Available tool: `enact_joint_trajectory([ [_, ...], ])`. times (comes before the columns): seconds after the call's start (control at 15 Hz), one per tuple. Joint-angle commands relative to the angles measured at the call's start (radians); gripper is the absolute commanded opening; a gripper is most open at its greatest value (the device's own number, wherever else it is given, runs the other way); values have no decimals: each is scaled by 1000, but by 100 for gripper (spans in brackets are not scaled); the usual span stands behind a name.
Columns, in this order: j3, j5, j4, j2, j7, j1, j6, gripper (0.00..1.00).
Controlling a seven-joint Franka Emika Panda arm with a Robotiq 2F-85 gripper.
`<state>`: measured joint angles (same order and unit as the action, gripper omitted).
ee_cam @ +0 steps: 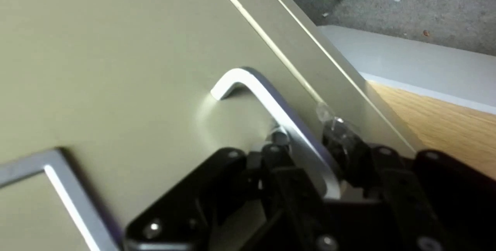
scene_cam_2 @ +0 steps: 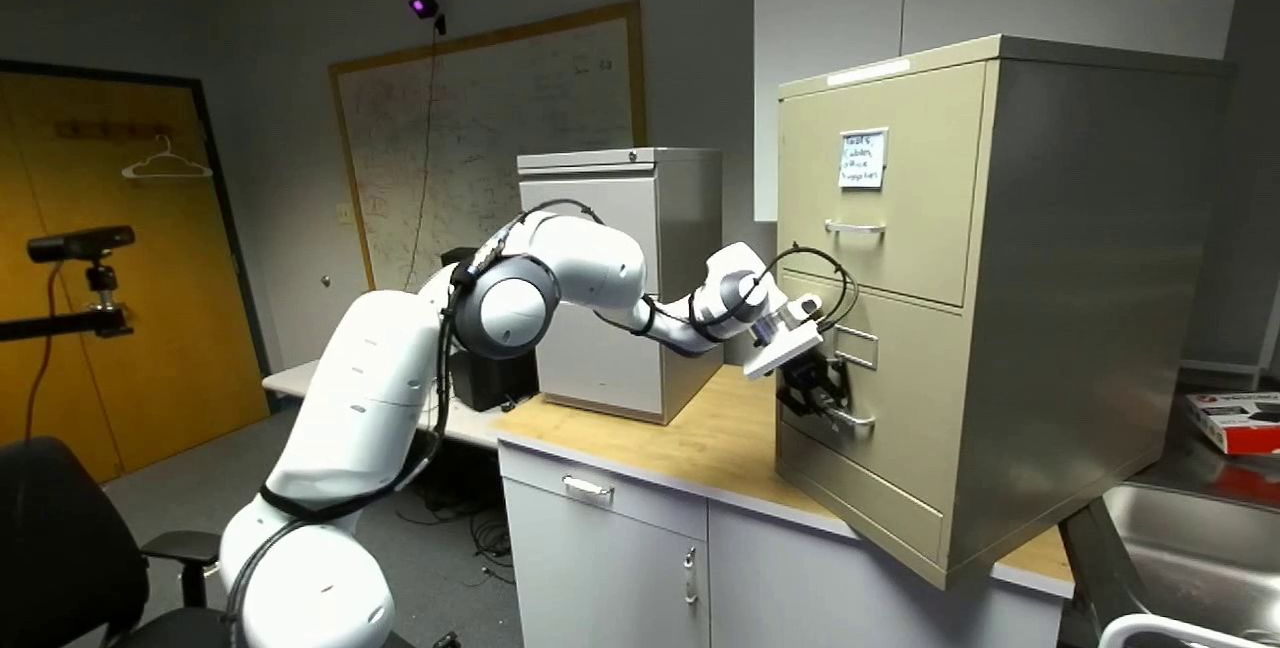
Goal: Open the bottom drawer of the cabinet to the right.
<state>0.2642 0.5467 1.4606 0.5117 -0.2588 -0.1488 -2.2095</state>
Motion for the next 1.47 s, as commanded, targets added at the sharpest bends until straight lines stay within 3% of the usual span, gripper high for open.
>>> enact_joint_trajectory([
  [0.0,22,93,-115,126,140,58,162,5],
  [0.4,-24,200,-118,159,148,75,262,3],
  [1.0,-42,419,-48,181,215,114,349,2],
  [1.4,-68,545,-48,219,239,124,466,3],
])
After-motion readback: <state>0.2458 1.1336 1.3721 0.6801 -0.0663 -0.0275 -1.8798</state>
